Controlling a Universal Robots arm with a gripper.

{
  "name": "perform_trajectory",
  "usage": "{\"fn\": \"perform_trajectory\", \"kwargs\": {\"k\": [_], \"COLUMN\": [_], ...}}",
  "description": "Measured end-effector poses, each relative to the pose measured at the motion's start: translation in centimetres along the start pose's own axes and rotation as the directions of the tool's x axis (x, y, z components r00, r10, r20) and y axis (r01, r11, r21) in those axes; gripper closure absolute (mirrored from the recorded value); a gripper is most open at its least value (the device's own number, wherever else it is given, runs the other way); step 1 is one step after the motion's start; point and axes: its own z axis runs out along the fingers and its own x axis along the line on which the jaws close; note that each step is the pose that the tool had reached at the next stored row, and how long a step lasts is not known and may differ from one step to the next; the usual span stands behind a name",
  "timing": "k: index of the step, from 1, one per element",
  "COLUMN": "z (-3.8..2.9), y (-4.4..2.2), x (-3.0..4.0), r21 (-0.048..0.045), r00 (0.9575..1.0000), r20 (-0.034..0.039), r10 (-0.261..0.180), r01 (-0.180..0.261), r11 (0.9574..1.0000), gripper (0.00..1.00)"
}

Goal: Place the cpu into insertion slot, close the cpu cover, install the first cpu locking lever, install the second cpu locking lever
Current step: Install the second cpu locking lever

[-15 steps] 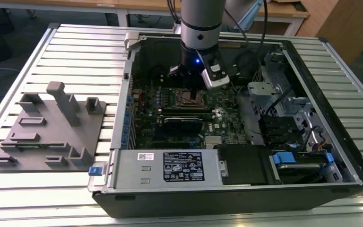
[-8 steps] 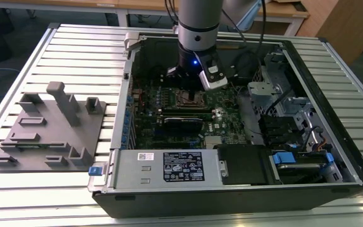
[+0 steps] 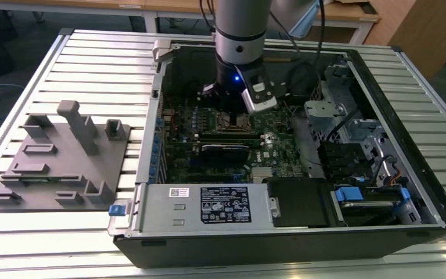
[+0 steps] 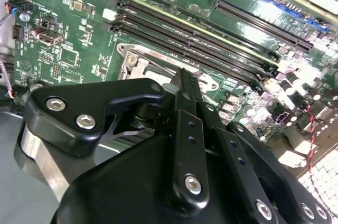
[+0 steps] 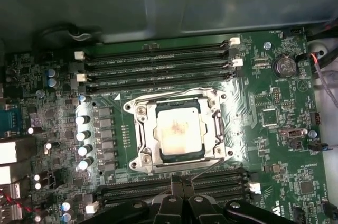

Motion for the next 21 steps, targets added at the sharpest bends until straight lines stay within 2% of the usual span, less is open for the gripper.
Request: {"fn": "perform_trajectory", "kwargs": {"k": [8, 14, 21], "z": [0.08, 0.08, 0.2], "y": [-0.23, -0.24, -0.34], "x": [0.42, 0.44, 1.16], "r21": [0.0, -0.0001, -0.0001], "r00": [1.0, 1.0, 1.0], "r20": [0.0, 0.0001, 0.0008], "r10": [0.0, 0.0, 0.0], "r01": [0.0, 0.0, 0.0], "r11": [1.0, 1.0, 1.0], "gripper": [0.9, 0.9, 0.9]}}
